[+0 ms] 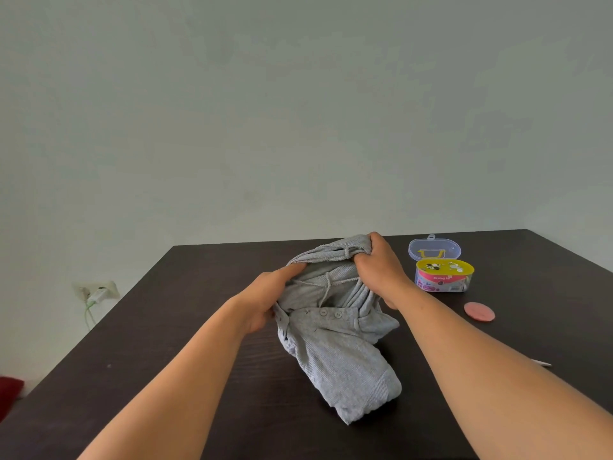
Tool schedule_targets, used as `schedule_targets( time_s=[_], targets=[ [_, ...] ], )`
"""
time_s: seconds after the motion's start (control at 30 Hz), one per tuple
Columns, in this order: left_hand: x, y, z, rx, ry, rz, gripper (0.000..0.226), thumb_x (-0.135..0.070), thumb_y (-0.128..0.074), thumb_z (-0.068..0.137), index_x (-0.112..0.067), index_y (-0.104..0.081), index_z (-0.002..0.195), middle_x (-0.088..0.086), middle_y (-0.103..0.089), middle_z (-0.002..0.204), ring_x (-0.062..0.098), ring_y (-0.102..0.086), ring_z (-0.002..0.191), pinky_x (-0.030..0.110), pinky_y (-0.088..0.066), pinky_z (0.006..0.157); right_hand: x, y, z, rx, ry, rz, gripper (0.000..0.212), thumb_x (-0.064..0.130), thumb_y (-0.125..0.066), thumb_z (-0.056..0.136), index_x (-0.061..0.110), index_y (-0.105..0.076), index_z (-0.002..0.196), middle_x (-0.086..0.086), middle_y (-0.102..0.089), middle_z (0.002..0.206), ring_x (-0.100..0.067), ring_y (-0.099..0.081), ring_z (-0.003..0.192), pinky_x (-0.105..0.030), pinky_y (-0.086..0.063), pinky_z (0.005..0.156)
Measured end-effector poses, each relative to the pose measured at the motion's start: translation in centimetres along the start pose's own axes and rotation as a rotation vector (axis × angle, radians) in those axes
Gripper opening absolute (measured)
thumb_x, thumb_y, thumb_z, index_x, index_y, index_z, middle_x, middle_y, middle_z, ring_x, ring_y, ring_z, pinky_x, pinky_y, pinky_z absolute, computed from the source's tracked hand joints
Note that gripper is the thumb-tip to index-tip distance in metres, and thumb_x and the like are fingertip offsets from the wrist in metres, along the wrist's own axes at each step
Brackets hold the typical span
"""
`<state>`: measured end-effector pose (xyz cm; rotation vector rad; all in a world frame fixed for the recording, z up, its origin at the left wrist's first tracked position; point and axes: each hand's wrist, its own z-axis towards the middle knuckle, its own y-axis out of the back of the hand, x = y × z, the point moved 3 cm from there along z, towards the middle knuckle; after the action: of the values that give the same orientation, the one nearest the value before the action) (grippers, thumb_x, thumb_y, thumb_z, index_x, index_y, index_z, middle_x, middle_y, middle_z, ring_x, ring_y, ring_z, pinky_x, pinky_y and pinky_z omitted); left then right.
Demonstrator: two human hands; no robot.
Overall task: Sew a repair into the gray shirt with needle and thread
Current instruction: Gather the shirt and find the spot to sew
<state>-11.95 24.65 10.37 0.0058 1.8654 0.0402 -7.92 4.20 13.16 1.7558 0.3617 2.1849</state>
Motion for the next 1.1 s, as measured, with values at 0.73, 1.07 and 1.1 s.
schedule_targets(
  time_s=[0.73, 1.07, 1.1],
  targets=[
    [4.1, -0.2, -1.2, 0.021, -0.224, -0.250, 0.039, -0.033, -0.039, 0.110, -0.009, -0.068, 0.122, 0.015, -0.075, 0.115, 0.030, -0.073, 0.108, 0.043, -0.056, 0.094, -1.4, -0.4, -0.7, 0.286, -0.211, -0.085, 0.006, 0.023, -0.054, 0.079, 0.020, -0.055, 0.084, -0.005, -0.057, 0.087, -0.018, -0.050, 0.079, -0.034, -0.039, 0.074],
    [6.9, -0.6, -0.6, 0.011, -0.380, -0.201, 0.041, -0.023, -0.078, 0.086, -0.008, -0.061, 0.121, 0.010, -0.076, 0.115, 0.029, -0.071, 0.111, 0.050, -0.053, 0.102, -1.8, -2.1, -1.6, 0.224, -0.185, -0.150, 0.010, 0.019, -0.049, 0.090, 0.018, -0.050, 0.080, -0.002, -0.043, 0.070, -0.018, -0.036, 0.066, -0.032, -0.028, 0.060],
    [7.0, -0.6, -0.5, 0.029, -0.390, -0.151, 0.046, -0.013, -0.083, 0.081, -0.010, -0.059, 0.121, 0.009, -0.076, 0.114, 0.028, -0.072, 0.111, 0.048, -0.055, 0.100, -1.8, -2.2, -1.6, 0.220, -0.179, -0.155, 0.011, 0.020, -0.050, 0.089, 0.017, -0.054, 0.079, -0.002, -0.047, 0.070, -0.018, -0.040, 0.065, -0.032, -0.032, 0.060]
  ],
)
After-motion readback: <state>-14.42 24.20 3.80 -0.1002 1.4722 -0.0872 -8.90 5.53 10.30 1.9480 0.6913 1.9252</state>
